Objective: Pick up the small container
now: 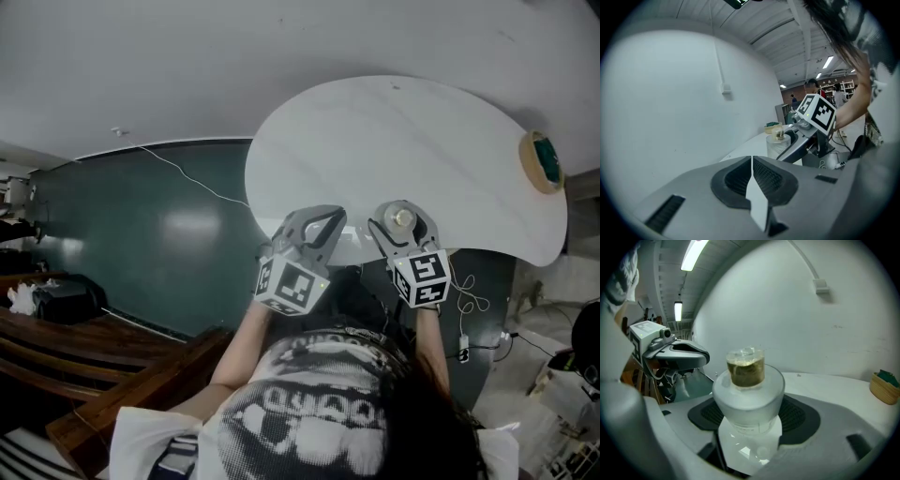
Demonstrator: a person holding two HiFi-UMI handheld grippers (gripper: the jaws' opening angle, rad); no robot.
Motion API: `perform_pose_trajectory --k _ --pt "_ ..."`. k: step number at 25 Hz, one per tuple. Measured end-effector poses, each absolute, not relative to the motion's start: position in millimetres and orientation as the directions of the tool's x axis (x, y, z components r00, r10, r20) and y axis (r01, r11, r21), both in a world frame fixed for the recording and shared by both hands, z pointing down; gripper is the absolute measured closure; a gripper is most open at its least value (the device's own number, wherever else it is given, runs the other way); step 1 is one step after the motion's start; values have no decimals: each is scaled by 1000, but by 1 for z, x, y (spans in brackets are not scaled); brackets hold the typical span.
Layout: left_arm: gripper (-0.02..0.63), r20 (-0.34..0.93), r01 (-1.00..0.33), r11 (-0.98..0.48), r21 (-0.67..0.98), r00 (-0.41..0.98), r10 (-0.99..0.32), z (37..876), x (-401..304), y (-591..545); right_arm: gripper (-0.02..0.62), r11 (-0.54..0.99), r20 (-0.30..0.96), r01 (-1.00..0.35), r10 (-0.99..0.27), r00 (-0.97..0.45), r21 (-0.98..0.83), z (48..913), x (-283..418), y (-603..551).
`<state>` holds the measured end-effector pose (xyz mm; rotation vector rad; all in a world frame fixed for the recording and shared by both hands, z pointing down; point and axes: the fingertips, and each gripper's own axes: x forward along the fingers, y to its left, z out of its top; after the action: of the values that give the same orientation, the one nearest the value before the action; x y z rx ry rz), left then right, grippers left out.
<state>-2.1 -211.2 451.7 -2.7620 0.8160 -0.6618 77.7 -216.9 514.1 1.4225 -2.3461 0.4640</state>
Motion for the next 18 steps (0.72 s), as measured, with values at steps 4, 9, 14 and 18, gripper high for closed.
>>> perform_pose_trajectory --k 4,9,14,18 --pt "595 362 -445 -847 -291 769 -528 449 22 -207 261 416 464 -904 -784 -412 -98 516 100 -207" --pt "595 361 -420 -858 -295 783 -507 455 46 -203 261 384 466 -917 -796 -386 -103 519 124 -195" --pt "595 363 -395 -870 -296 795 -485 459 61 -198 261 349 466 -930 -808 -360 -115 523 142 -186" --pt "595 363 -379 -878 -293 805 -469 456 69 -200 261 324 470 -938 -814 -341 -119 525 151 -181"
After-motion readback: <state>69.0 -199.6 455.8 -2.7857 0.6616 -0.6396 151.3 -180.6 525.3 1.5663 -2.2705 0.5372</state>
